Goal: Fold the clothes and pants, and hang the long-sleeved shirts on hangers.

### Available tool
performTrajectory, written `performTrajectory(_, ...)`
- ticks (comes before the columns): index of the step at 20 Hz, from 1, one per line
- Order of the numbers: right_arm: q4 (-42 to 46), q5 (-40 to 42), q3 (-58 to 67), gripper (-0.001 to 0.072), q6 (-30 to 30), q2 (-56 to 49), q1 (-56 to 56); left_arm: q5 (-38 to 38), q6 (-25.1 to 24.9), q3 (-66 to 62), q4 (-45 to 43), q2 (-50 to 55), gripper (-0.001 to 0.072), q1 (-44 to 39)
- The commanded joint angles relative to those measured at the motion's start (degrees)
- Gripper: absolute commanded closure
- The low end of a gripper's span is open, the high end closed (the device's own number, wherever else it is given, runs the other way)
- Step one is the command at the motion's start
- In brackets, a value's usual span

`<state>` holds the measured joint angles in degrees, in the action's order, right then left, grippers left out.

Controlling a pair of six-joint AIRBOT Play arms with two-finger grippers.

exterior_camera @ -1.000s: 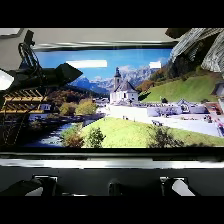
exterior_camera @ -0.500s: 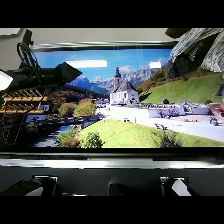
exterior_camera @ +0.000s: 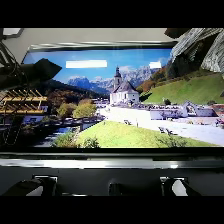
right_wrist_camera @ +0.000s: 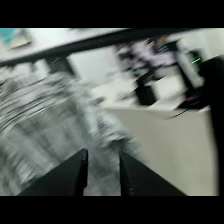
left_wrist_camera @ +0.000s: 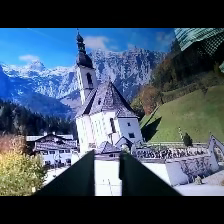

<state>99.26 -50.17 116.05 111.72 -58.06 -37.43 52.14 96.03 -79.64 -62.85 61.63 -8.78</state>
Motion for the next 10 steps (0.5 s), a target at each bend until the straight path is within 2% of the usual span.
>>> performTrajectory(1,-32.46,-6.84,0.02,0.0514,-18.51,-8.74,13.79,-0.07,-1.92,-0.04,-2.25,-0.46,0.0689,0.37)
performTrajectory(2,-29.42,-10.78,0.00,0.0654,-21.68,-11.52,19.85,0.00,-4.33,-0.04,-2.38,-0.44,0.0690,0.35)
performTrajectory(3,-25.18,-15.67,-0.02,0.0686,-24.48,-14.32,26.18,0.04,-6.97,-0.04,-2.38,-0.46,0.0690,0.35)
performTrajectory(4,-20.81,-20.44,-0.04,0.0687,-26.27,-16.70,31.34,0.39,-9.31,-0.04,-2.99,-0.57,0.0691,0.35)
performTrajectory(6,-16.00,-26.97,-2.32,0.0689,-30.38,-19.52,39.74,3.91,-9.97,-0.02,-8.00,-0.81,0.0692,0.35)
performTrajectory(8,-16.26,-28.26,-8.22,0.0689,-33.40,-19.26,44.09,10.08,-10.01,0.70,-15.78,-1.18,0.0694,-0.20)
performTrajectory(10,-18.01,-26.93,-16.92,0.0689,-34.34,-17.49,44.94,11.19,-11.15,4.20,-21.33,-2.49,0.0694,-0.61)
